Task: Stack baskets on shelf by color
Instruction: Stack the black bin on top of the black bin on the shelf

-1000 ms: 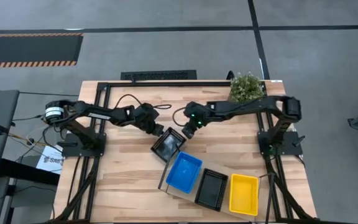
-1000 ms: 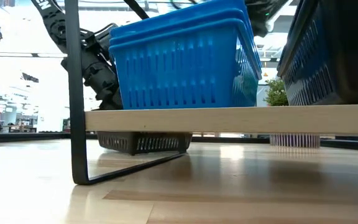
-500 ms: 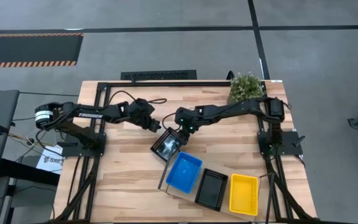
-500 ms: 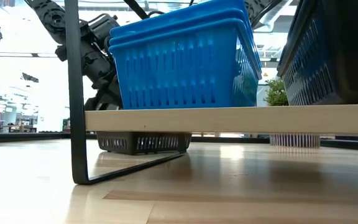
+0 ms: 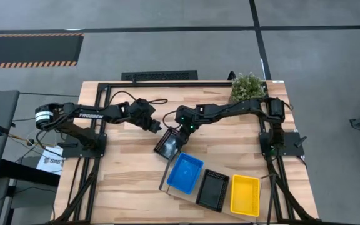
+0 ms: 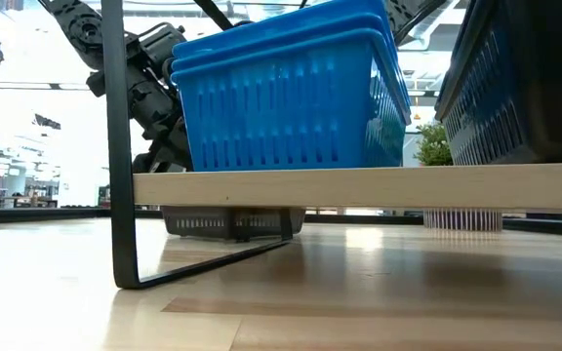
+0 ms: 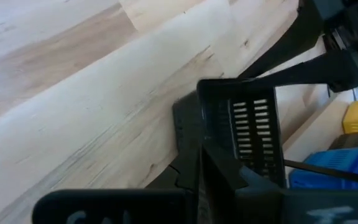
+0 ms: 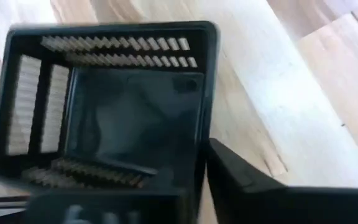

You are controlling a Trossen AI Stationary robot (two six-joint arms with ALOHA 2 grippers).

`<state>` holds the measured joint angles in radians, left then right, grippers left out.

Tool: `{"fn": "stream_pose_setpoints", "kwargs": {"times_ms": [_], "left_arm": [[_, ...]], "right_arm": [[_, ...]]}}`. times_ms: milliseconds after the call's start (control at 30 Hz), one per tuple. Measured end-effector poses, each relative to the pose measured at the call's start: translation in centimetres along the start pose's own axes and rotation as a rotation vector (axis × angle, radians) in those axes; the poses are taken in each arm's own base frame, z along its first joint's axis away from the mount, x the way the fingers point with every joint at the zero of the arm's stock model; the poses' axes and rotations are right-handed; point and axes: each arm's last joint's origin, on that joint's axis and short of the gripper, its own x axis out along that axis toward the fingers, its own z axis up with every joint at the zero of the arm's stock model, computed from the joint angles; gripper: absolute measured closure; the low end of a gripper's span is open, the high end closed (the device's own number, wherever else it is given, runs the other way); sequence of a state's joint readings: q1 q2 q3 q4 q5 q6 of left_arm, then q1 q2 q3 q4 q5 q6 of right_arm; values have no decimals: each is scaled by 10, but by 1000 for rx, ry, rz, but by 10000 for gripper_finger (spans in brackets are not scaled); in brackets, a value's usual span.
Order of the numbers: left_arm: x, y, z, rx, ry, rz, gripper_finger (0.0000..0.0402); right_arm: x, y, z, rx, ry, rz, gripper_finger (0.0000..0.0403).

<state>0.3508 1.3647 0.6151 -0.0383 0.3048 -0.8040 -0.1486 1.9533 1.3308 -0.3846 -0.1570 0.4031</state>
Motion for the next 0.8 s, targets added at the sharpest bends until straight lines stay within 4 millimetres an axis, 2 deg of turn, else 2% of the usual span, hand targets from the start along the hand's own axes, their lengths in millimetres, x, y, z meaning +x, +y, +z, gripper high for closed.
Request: {"fn": "stream_pose_setpoints", "kwargs": {"times_ms": [100,300,467,600,800], "left_arm": [[0,0,0,0,9,-9,397],[-3,-2,-1,2,20,-31,397],[-22,-8,-2,12,-23,-34,397],[-44,-13,-4,20,-87,-17,397],[-79,-20,-12,11,-178,-29,397]], "right_arm": [[0,1,0,-18,-5,2,390],[-5,-13,8,32,-41,-31,398],[-14,-36,20,89,-63,-64,400],[-32,-43,33,91,-95,-73,401],[-83,-43,43,80,-173,-70,402]]}}
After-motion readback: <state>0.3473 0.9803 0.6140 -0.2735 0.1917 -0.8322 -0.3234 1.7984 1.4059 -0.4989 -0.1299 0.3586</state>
